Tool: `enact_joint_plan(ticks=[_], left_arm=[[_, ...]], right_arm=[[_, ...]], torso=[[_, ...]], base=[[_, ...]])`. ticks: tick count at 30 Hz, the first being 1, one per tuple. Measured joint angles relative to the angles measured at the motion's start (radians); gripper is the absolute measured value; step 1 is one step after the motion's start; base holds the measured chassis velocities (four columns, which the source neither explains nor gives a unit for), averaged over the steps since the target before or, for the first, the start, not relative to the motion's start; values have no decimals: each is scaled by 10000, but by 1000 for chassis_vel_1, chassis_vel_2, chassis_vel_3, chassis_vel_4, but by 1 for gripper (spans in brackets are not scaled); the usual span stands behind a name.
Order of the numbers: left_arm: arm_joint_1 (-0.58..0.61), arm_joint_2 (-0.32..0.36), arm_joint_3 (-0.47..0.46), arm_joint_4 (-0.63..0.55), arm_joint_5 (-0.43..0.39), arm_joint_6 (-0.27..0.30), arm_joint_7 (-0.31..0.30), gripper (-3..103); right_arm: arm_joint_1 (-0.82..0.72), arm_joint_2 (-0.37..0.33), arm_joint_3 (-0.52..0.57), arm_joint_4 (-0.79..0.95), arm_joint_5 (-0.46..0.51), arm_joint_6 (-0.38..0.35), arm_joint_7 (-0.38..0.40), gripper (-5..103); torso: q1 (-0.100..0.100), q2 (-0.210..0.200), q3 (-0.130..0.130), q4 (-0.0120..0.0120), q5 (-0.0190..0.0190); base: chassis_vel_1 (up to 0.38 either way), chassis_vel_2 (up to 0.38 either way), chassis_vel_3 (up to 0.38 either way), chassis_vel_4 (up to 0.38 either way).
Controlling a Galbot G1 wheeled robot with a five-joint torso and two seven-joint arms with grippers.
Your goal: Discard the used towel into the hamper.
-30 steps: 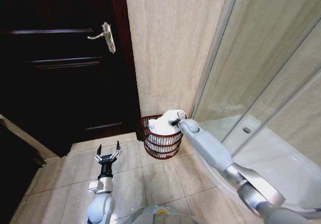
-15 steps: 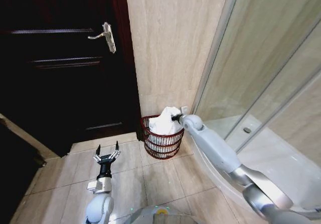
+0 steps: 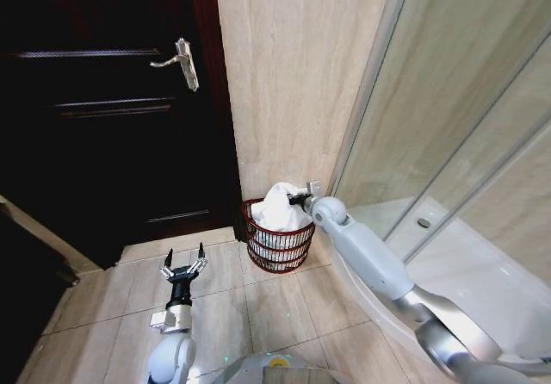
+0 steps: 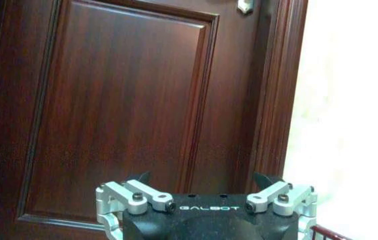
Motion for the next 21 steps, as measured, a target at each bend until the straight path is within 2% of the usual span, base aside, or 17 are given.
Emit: enact_joint_plan(ticks=[12,21], left_arm=[[4,-67,10,10,58,-4,4,100],[39,-107,-4,-17,78,-32,-7,100]], right_arm=[[-92,359,-398,173,99,138,-98,8],[-255,741,-323,-1080,-87,7,-242,8]], torso=[[0,0,0,0,-1],[0,0,-1,1,0]], base=[[0,0,0,0],[0,0,0,0]])
